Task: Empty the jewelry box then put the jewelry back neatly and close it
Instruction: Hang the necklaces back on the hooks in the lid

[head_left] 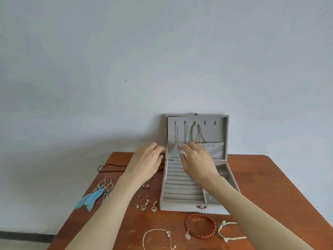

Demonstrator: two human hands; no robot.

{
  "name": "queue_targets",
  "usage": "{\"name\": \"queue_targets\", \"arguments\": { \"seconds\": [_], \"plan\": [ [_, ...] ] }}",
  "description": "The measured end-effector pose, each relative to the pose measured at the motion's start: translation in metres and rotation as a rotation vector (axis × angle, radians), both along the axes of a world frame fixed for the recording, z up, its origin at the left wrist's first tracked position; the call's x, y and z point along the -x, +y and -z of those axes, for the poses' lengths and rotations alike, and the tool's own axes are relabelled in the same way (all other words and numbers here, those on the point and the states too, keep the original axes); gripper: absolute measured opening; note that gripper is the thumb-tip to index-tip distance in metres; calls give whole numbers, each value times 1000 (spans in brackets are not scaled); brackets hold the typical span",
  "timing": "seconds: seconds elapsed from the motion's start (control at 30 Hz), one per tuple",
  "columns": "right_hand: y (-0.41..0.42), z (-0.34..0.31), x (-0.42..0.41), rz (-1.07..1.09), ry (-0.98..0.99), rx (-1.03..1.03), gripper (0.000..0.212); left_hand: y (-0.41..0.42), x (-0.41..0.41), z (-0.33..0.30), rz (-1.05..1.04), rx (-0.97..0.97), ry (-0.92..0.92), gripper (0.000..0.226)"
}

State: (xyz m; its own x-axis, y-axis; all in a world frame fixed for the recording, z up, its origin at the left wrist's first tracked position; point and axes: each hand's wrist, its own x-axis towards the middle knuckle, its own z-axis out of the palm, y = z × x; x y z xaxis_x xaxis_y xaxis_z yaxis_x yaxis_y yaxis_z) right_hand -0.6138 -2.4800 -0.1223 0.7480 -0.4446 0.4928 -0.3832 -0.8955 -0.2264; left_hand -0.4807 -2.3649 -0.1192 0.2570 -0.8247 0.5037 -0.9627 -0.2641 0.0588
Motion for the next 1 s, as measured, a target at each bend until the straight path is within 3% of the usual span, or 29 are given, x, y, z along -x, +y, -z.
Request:
{"name": "queue_targets", "arguments": {
  "seconds": [0.17, 0.27, 0.33, 0.4, 0.47, 0.6, 0.7, 0.83, 1.0],
  "plan": [
    [28, 3, -30, -129, 171, 42, 30, 34, -41, 24, -146, -136, 154, 28],
    [42, 7, -51, -161, 258, 158, 11, 42, -67, 34, -222, -212, 264, 27],
    [44, 9, -68, -151, 292, 272, 27, 42, -84, 39, -256, -190, 310, 25],
    [45, 8, -85, -121, 293, 333, 28, 39, -97, 43, -270, -190, 352, 20],
    [46, 6, -98, -171, 363, 257, 12, 35, -106, 46, -275, -224, 379, 8],
    [34, 22, -123, -117, 504, 185, 23, 29, -118, 51, -280, -291, 406, 10],
    [31, 30, -132, -116, 512, 67, 28, 27, -120, 47, -269, -305, 357, 12],
    [29, 32, -134, -96, 345, -109, 23, 30, -111, 18, -193, -74, 398, 14],
    [33, -4, -117, -141, -86, -827, 8, 40, -86, -22, -47, 146, 533, 7]
  ]
}}
